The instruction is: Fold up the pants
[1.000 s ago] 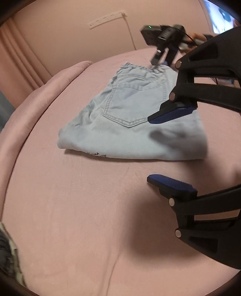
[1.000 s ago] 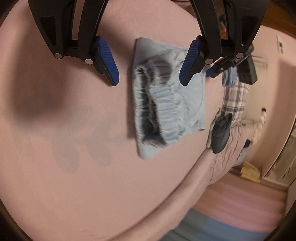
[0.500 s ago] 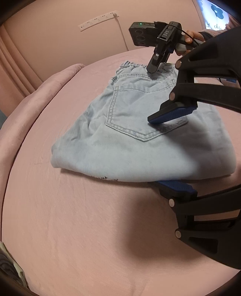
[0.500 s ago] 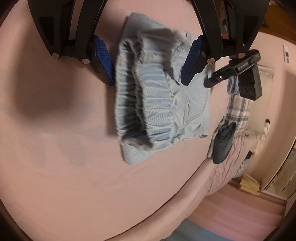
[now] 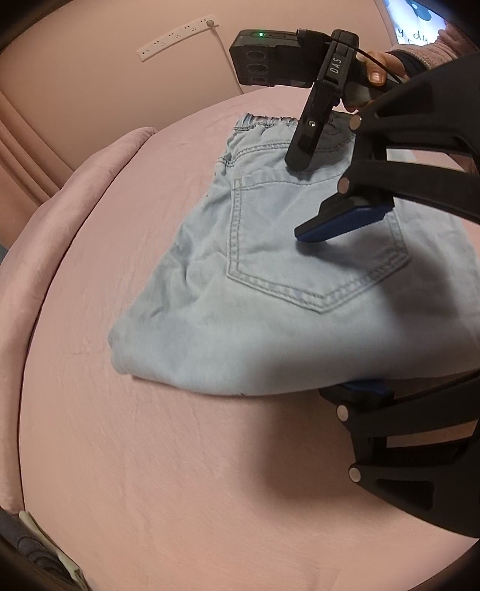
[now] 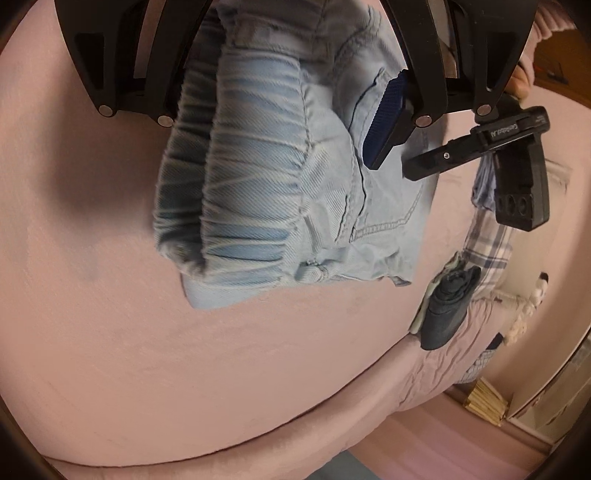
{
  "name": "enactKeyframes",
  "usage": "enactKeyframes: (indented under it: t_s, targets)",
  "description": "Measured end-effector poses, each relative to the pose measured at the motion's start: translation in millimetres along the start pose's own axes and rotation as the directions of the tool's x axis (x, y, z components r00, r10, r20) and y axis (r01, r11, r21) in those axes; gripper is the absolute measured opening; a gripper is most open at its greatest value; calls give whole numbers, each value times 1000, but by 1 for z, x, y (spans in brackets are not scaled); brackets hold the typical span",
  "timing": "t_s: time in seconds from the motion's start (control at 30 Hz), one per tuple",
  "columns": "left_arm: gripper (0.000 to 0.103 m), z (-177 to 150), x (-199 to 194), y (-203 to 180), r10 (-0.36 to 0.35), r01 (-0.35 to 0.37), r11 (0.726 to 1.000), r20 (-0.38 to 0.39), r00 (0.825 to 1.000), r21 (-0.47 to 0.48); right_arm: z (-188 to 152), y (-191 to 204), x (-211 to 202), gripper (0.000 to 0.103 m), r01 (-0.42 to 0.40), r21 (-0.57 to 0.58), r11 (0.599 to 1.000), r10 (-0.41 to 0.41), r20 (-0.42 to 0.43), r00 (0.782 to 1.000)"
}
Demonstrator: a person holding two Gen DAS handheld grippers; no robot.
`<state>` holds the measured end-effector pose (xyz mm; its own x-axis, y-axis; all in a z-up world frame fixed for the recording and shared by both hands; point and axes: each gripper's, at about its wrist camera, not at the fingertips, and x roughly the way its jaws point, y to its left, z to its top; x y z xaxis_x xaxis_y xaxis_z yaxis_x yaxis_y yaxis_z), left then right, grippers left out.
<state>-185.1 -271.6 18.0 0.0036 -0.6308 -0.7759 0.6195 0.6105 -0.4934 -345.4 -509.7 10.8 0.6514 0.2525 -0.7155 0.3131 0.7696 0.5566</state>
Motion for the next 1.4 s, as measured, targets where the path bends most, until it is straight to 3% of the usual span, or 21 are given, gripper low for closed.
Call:
enactKeyframes:
  t_s: [0.17,0.4,0.7,0.9,1.4]
  targets:
    - [62,2,2,-9,36,-36,999,7,999,29,3,5,3,78,25,-15,1000,-24,14,1000]
    - [40,-2,-5,-13,90,-92,995,32,995,44,-4,14,-9,65,72,-38,997,-70,53,996]
    - [32,-7,-19,-29,123,-130,987,82,989,94,-9,29,-26,54,115,-93,989,-105,104,989]
    - [31,-12,-28,-38,136,-147,984,107,985,104,-13,48,-32,49,183,-155,971,-161,145,976]
    - [30,-19,-56,-48,128,-144,985,154,980,95,-20,94,-40,47,207,-268,941,-158,192,969]
